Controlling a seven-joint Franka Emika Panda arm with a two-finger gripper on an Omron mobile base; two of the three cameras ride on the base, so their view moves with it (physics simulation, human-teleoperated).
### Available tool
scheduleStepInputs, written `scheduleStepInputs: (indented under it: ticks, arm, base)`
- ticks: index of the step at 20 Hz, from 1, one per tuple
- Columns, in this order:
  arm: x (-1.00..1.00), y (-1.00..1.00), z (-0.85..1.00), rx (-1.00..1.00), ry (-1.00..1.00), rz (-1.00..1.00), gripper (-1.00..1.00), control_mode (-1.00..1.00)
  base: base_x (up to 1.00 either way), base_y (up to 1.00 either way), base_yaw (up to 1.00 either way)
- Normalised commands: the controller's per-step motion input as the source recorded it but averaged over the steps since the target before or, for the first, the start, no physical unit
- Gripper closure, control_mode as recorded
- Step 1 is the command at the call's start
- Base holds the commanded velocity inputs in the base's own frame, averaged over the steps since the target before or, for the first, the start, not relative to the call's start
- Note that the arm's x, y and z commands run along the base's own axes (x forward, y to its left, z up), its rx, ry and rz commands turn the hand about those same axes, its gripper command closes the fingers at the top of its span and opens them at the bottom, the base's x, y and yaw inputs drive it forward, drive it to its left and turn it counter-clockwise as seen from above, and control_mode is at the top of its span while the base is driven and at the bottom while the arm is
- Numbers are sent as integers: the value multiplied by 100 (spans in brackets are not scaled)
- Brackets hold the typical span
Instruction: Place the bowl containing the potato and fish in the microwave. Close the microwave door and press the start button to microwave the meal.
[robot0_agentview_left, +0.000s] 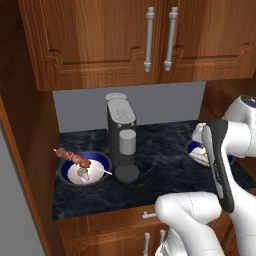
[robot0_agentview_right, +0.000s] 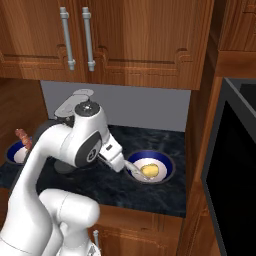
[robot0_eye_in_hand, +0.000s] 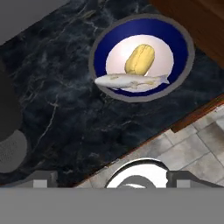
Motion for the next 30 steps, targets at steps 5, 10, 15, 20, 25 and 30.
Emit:
scheduleStepInputs:
  ticks: [5, 10, 15, 20, 25, 30]
  arm:
    - [-6, -64, -61, 1, -13, -35, -100, -100]
    - [0, -53, -48, 0, -6, -26, -100, -100]
    - [10, -66, -36, 5, -3, -13, -100, -100]
    - [30, -26, -26, 8, -4, -1, -100, -100]
    - [47, -14, -19, 14, -3, 0, -100, -100]
    - [43, -29, -21, 18, -1, 0, -100, -100]
  base:
    - [0, 0, 0]
    - [0, 0, 0]
    - [0, 0, 0]
    - [0, 0, 0]
    - [0, 0, 0]
    - [0, 0, 0]
